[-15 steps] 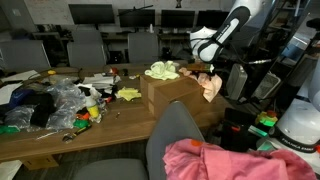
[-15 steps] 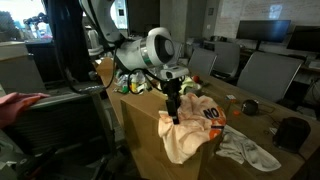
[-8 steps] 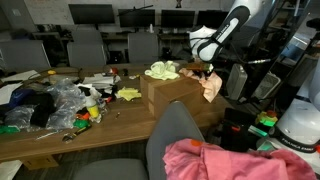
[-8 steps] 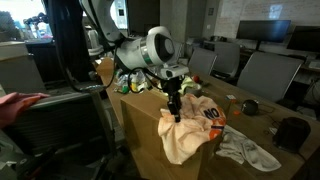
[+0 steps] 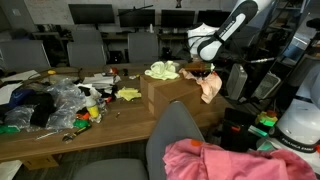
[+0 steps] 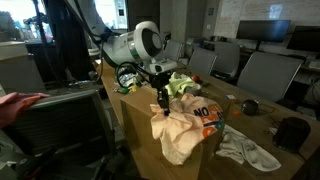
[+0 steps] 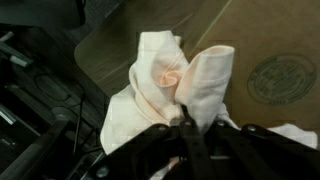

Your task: Move the two shirts and the yellow towel from the top of the box to the backrest of the chair

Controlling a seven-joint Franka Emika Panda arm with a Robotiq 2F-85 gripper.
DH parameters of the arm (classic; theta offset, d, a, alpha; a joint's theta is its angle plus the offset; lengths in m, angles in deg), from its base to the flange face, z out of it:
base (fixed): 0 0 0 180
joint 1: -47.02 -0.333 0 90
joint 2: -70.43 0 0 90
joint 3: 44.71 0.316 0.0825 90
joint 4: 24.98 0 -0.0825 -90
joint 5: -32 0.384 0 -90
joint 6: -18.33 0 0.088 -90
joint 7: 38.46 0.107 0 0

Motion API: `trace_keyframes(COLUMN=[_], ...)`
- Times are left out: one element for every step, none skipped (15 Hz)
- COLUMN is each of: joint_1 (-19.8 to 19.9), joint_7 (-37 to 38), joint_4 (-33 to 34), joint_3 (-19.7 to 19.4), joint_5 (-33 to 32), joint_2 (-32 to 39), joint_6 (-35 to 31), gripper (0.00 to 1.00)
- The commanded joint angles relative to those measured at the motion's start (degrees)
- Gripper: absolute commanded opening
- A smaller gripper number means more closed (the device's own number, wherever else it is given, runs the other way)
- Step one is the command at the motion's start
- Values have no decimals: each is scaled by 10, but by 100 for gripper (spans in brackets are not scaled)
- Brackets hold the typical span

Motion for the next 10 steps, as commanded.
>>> trace_keyframes(joint_1=[-24,-29,-33,-38,-44,-49,-54,-59,-61,-65], joint_7=[-64,-83,-102,-126,-150,-164,-177,-188,-195,-202], joint_4=[-90,-106,-123,-139,-152,-163,-171,-176,-179,-181], joint_3=[35,50,66,82,98,115,131,146,160,174], joint_5=[8,18,30,45,66,82,99,117,130,144], joint_2=[-134,-163,-193,-223,-254,-285,-312,-340,-361,-385], joint_6=[20,26,31,40,49,64,80,97,110,127], gripper=[3,3,3,3,3,3,3,3,3,3])
